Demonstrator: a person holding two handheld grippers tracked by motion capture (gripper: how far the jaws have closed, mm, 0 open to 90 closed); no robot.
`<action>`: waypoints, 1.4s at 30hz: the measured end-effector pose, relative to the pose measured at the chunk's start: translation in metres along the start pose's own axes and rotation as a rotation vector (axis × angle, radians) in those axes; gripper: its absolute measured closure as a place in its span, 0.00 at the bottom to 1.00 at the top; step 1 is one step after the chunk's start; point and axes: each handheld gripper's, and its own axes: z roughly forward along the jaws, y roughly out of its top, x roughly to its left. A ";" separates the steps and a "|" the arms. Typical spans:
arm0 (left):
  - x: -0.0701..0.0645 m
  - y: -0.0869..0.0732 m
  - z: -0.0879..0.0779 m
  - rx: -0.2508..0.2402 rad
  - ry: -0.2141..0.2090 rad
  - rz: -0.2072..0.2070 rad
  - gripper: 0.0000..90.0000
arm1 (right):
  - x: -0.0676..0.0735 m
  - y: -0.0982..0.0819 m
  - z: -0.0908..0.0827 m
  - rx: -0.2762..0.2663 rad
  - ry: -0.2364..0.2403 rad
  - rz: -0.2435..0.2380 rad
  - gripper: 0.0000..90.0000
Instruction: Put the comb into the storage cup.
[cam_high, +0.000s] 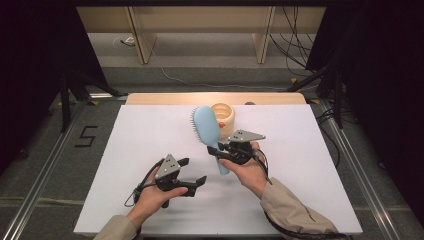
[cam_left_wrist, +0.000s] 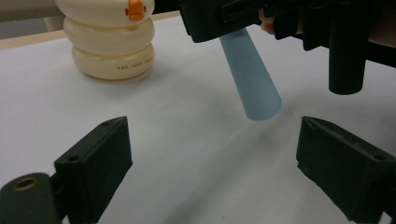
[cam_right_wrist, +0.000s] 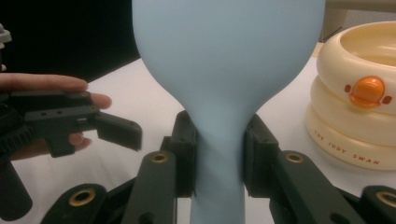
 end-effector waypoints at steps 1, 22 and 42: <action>-0.001 0.001 0.002 0.000 -0.002 0.001 0.12 | 0.000 0.000 0.000 -0.003 0.000 -0.001 0.78; -0.015 0.008 0.028 -0.027 -0.049 -0.072 0.18 | 0.002 0.001 0.000 -0.007 -0.006 -0.005 0.78; -0.019 0.009 0.044 -0.021 -0.055 -0.085 0.26 | 0.006 0.001 0.002 -0.005 -0.001 -0.011 0.78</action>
